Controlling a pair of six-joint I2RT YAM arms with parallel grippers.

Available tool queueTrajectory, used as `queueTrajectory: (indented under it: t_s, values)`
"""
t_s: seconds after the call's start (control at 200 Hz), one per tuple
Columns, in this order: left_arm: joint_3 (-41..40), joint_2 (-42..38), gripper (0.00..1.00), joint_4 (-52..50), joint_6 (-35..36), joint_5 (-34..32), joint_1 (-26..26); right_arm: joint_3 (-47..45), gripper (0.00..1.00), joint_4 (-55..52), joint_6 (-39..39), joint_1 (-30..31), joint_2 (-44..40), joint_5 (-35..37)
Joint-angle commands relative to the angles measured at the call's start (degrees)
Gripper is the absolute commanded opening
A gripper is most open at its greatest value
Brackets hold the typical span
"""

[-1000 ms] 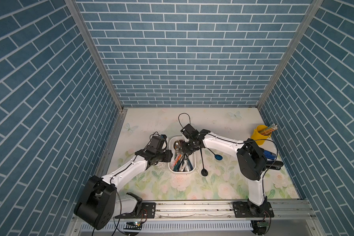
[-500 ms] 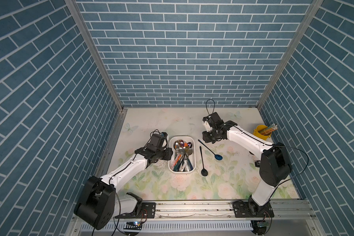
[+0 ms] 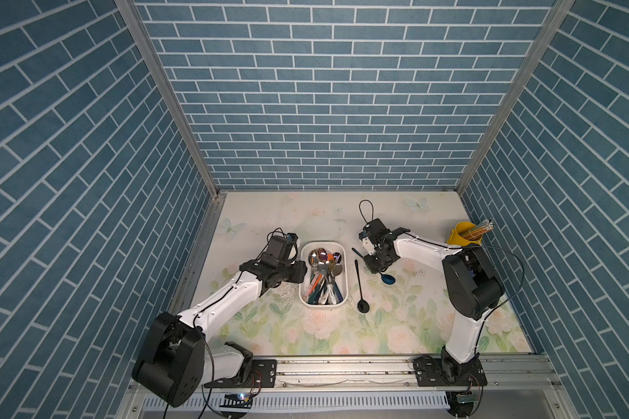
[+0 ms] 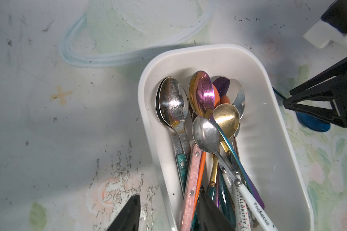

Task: Put the spoon into the storage box
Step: Pick up the spoon from the center of the board.

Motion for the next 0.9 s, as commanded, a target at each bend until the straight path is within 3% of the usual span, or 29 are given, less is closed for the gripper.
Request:
queueTrajectory:
  t_s: [0.0, 0.195, 0.37, 0.56, 0.77, 0.895]
  values:
    - [1.16, 0.51, 0.52, -1.03, 0.50, -0.50, -0.28, -1.07, 0.29, 0.45, -2.42, -0.23, 1.29, 1.69]
    - [1.34, 0.87, 0.53, -1.05, 0.58, -0.41, -0.35, -1.65, 0.22, -0.52, -5.13, -0.24, 4.38, -1.22]
    - [1.51, 0.75, 0.53, -1.30, 0.86, -0.58, -0.42, -1.50, 0.08, -1.53, -6.62, -0.19, 6.16, -3.99]
    - [2.07, 0.70, 0.53, -1.80, 1.99, -0.68, -0.37, -2.13, 0.01, -1.34, -8.20, -0.23, 5.71, -2.27]
    - [4.07, -0.61, 0.52, -2.11, 6.97, -0.46, -1.02, -1.23, 0.00, -2.28, -9.72, -0.25, 1.97, 0.20]
    - [5.53, -2.53, 0.53, -1.35, 11.05, -2.25, -4.01, 1.16, 0.00, -4.80, -10.44, -0.24, -0.87, -0.84]
